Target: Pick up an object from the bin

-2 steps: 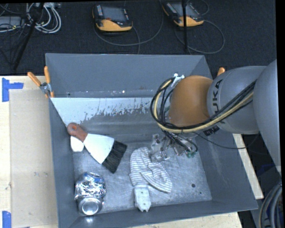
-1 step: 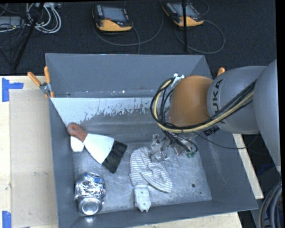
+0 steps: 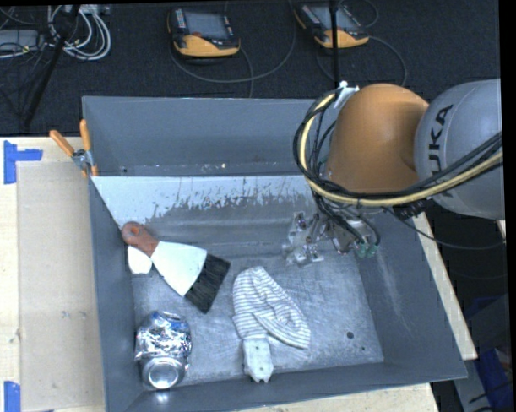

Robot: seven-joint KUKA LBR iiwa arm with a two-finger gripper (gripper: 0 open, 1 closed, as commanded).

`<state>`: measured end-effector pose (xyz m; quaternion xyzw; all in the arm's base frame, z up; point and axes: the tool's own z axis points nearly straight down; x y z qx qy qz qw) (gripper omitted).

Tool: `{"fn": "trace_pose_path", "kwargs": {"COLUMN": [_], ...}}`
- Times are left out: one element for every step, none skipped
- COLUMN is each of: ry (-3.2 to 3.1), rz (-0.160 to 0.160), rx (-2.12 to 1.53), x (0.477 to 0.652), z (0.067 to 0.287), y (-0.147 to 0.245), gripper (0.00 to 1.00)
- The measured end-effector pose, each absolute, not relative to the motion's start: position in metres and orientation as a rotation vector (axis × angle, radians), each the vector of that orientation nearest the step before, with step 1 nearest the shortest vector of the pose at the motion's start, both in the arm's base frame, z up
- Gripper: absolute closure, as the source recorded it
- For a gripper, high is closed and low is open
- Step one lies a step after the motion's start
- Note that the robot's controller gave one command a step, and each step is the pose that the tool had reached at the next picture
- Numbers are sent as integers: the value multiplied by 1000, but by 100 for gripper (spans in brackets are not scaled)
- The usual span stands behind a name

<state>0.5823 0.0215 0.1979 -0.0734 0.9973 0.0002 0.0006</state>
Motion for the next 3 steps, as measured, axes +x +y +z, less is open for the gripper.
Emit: {"fn": "trace_pose_path", "kwargs": {"ry": [3132, 3117, 3115], "rz": [1, 1, 1], "rx": [-231, -410, -409], "x": [582, 572, 572], "z": [198, 133, 134], "y": [22, 35, 35], "gripper": [100, 0, 0]}}
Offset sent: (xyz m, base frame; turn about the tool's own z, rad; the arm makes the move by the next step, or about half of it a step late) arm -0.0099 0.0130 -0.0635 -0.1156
